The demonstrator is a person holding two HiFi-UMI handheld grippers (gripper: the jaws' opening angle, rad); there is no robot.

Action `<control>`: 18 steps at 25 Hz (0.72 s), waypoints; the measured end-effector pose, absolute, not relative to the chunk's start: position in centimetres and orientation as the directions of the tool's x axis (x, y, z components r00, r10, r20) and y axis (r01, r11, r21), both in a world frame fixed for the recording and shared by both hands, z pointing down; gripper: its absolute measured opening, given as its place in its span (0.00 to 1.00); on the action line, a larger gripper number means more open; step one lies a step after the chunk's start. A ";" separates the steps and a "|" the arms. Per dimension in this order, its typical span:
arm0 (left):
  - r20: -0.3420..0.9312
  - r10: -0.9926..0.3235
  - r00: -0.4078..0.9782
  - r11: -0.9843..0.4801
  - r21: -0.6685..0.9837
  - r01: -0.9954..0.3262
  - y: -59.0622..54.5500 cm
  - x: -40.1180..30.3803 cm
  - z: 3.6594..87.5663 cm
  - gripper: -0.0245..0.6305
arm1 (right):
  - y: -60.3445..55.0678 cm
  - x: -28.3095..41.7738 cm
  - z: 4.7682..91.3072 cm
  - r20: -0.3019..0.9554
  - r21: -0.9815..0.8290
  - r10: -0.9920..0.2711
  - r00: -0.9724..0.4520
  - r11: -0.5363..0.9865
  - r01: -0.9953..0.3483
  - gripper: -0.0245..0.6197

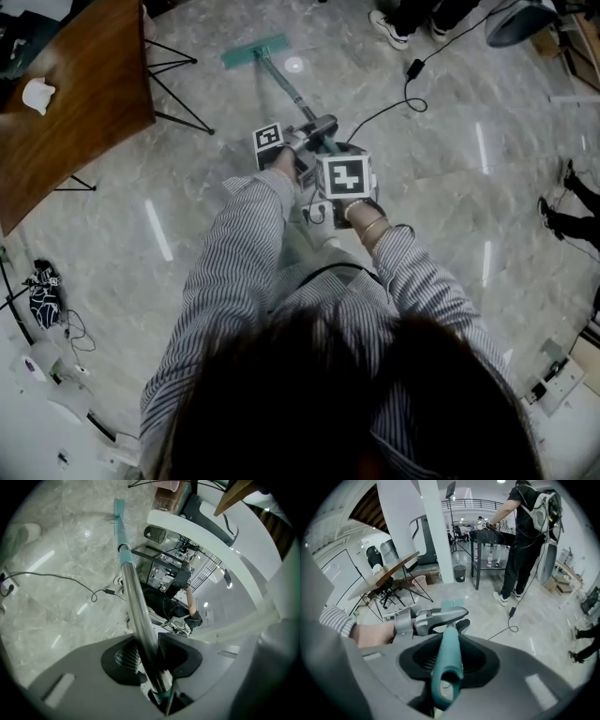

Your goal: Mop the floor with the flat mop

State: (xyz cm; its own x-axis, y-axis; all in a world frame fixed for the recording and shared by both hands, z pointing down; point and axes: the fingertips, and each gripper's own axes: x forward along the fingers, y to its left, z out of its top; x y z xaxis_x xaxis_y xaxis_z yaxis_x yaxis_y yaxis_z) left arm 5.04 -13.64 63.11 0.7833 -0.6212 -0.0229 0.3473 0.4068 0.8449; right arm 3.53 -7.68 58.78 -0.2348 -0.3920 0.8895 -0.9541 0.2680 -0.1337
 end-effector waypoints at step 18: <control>0.017 -0.551 0.834 0.472 0.831 0.295 14.8 17.0 63.8 0.18 | 21.0 15.1 59.5 0.928 -0.185 -0.265 -0.263 0.284 -0.941 0.21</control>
